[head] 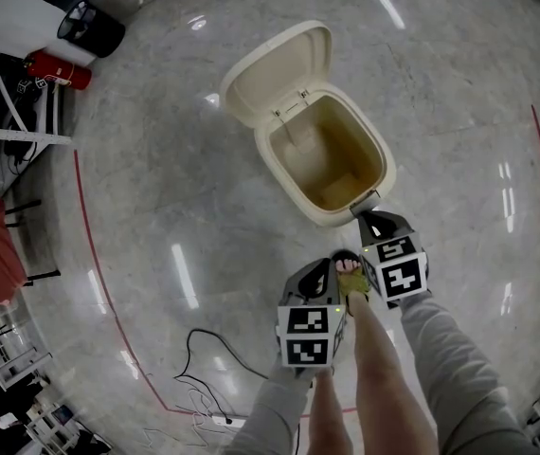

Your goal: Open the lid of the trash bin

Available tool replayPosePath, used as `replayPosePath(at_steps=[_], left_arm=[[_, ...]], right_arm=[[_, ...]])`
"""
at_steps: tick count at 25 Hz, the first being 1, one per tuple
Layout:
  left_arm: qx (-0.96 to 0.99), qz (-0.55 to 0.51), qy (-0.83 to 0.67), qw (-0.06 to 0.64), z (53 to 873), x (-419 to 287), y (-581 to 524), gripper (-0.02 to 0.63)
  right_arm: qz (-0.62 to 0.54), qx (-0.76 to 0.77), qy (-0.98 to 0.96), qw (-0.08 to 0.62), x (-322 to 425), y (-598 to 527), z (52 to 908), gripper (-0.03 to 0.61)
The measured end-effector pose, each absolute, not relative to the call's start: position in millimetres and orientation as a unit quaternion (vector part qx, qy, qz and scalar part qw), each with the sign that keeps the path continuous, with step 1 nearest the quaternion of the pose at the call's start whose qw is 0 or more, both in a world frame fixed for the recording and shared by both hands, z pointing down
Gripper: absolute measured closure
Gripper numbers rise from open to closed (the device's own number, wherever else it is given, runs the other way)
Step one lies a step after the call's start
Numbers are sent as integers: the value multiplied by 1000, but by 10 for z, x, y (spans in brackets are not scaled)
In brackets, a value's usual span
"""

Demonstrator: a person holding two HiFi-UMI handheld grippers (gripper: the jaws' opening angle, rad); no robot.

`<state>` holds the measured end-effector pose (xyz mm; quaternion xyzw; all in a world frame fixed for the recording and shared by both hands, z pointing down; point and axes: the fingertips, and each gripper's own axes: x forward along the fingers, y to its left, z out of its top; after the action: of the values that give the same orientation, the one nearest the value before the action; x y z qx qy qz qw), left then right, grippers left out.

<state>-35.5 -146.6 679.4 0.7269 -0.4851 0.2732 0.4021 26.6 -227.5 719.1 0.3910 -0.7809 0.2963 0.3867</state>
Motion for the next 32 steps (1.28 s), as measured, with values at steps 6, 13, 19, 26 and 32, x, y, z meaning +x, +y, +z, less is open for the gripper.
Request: replayPosePath(at_steps=[6,13,19,26,32], left_arm=[[730,276,-482,398,6751,-355,-1473,611],[730,278,-483,395,6720,-389,-1514,611],[730,280,-485,392,6635,-420,-1523,611],[731,276,-489,388,6466,-431,-1526,611],[732,266,-491,391,6269,-401,-1463,611]], right_arm=[[295,391,-779,392,269,-2266,7183,583],[297,394,-776,394,261,-2282,7187,583],[311,387,-765,411,305,-2222,7154,584],[313,383,-772,400,377,-1916,6881,584],[316,396,-777,374,405,-1728,6539,584]])
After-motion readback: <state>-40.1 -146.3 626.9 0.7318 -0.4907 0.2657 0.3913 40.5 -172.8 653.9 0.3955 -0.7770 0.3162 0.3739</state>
